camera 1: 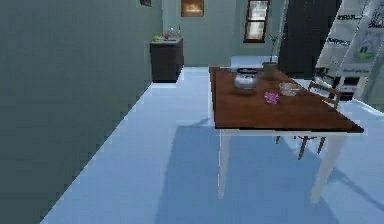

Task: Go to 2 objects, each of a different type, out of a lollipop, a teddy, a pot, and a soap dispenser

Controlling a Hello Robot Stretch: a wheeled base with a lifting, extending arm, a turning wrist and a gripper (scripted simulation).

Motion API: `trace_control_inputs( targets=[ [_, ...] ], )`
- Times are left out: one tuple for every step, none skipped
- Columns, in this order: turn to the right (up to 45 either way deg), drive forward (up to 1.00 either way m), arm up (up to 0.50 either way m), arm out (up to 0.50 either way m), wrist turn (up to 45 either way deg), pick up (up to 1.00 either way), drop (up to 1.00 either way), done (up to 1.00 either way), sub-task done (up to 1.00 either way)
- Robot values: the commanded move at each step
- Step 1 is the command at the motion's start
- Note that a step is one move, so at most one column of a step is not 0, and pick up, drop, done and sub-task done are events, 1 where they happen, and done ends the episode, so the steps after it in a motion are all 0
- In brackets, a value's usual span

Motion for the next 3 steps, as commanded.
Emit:
trace_control_inputs(
  targets=[
    [0.0, 0.3, 0.0, 0.0, 0.0, 0.0, 0.0, 0.0, 0.0],
    [-33.0, 0.0, 0.0, 0.0, 0.0, 0.0, 0.0, 0.0, 0.0],
    [0.0, 0.7, 0.0, 0.0, 0.0, 0.0, 0.0, 0.0, 0.0]
  ],
)
